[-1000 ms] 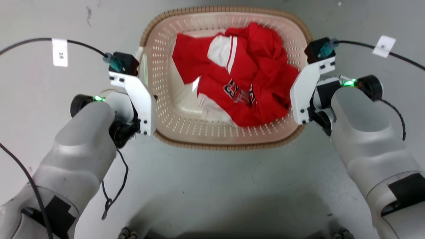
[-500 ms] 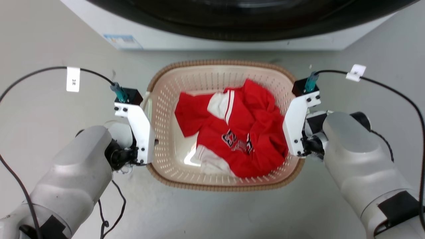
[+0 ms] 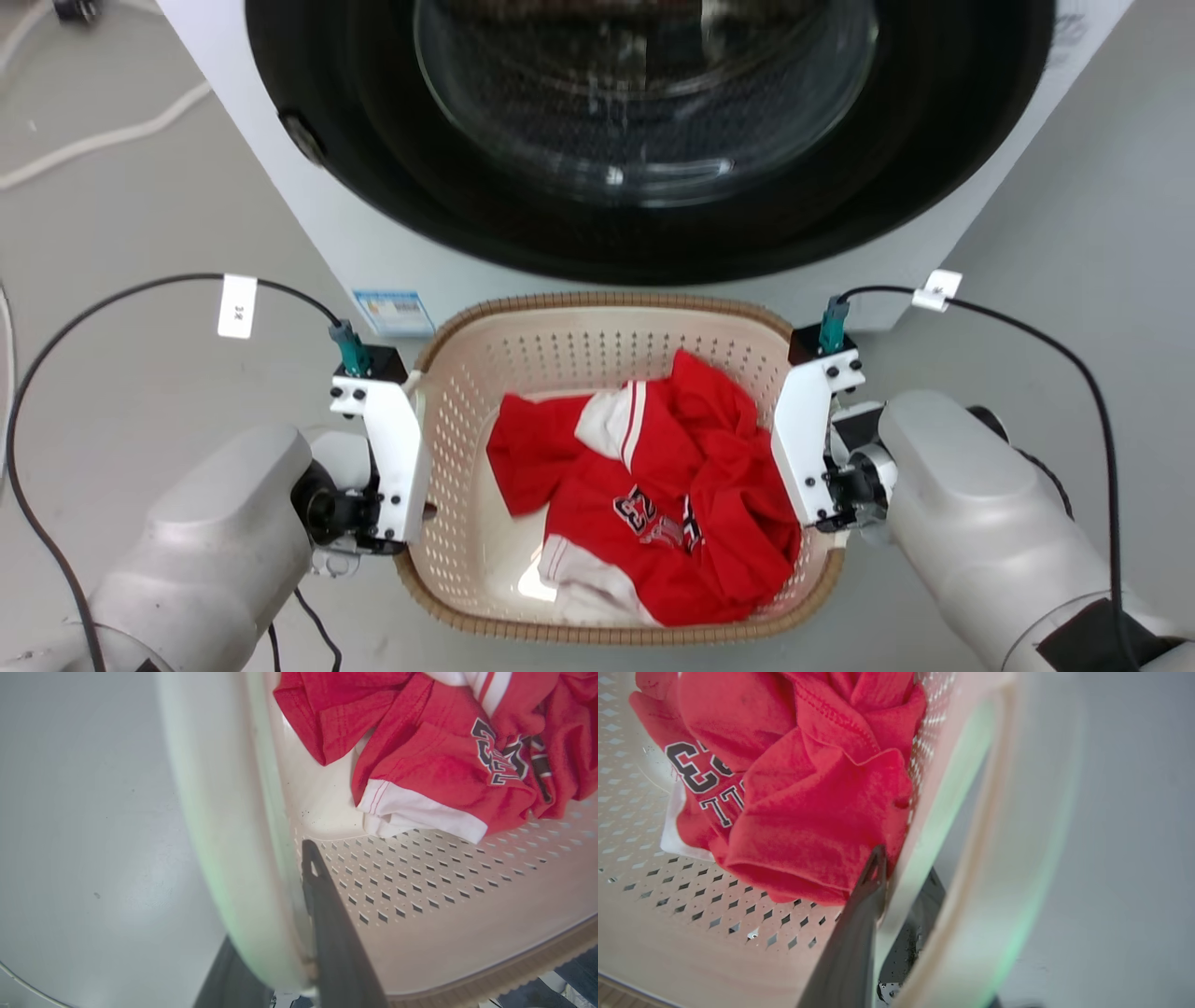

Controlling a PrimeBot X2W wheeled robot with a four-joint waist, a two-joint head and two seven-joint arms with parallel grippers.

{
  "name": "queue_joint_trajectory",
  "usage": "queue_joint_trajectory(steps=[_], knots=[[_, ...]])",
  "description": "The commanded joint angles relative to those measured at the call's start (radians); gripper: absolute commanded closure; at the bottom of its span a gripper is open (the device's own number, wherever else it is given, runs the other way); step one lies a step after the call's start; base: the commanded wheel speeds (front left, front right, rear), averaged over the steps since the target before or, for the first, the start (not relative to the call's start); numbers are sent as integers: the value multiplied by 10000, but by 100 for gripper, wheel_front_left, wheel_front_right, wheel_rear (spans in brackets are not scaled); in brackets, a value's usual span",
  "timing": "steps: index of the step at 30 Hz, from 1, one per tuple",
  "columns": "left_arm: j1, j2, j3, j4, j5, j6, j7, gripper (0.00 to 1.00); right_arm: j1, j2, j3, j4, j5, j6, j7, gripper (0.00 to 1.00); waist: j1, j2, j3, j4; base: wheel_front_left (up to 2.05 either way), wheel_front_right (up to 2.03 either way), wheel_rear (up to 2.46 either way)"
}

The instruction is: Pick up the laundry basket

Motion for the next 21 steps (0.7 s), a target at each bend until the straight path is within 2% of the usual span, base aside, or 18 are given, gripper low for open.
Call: queue_joint_trajectory(steps=[1, 12, 21], knots=[[142, 172, -73, 75, -10, 9, 88, 100, 189, -167, 137, 70, -6, 0, 145, 100, 2, 0, -624, -24, 0, 0, 0], [648, 266, -439, -157, -633, 7, 1292, 100, 658, -155, 521, -244, 879, 2, 848, 100, 2, 0, -1886, -50, 0, 0, 0], [925, 203, -477, -108, -947, 6, 1492, 100, 928, -139, 1108, -354, 1122, 13, 1174, 100, 2, 0, -2414, -31, 0, 0, 0]])
